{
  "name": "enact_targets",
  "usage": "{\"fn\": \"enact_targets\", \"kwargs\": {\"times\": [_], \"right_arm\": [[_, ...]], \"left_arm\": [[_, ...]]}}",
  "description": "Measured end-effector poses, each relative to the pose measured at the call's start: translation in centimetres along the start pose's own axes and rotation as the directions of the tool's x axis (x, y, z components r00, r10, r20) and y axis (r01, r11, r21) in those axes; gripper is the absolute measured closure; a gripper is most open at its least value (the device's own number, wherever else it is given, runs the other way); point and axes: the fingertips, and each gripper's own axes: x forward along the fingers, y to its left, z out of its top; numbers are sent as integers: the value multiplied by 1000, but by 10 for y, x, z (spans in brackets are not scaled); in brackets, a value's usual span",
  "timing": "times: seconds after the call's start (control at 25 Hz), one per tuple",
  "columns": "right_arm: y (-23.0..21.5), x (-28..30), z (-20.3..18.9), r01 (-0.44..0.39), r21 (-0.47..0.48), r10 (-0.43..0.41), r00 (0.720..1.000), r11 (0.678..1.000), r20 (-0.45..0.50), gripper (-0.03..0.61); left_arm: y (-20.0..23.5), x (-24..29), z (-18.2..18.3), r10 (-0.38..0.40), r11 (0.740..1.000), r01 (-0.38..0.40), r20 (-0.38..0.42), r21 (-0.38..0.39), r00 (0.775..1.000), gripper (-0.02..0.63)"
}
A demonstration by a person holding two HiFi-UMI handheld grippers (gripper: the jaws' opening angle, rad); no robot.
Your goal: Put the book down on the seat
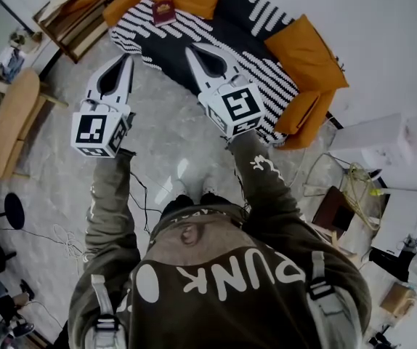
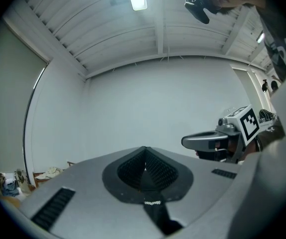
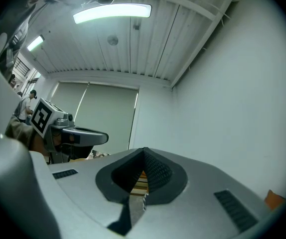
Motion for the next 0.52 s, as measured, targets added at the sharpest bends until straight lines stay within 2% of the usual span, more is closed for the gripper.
{"fn": "enact_targets", "kwargs": {"times": [0.52], "right_arm": [[-12,1,6,-12,-1,12,1000,1000,10,569]], "left_arm": [[-4,13,7,-1,1000,1,-1,19,1000,609]]}}
